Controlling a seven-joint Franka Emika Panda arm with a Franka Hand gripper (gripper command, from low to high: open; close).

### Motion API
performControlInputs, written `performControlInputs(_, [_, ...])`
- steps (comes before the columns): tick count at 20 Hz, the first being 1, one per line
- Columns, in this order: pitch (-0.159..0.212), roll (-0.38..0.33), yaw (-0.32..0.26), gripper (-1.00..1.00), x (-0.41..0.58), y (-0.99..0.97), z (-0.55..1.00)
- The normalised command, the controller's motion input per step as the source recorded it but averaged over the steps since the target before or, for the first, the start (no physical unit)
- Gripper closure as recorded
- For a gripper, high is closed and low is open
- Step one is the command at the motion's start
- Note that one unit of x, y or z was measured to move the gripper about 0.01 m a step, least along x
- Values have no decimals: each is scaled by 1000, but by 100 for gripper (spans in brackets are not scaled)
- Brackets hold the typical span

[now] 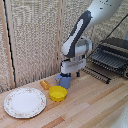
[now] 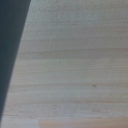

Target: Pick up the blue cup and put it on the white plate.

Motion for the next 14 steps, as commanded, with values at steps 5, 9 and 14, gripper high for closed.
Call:
performControlInputs(5, [0, -22, -105, 100, 197, 272, -125])
performControlInputs(9, [-32, -19, -178, 100, 189, 289, -99])
performControlInputs(14, [-63, -18, -249, 100, 278, 221, 97])
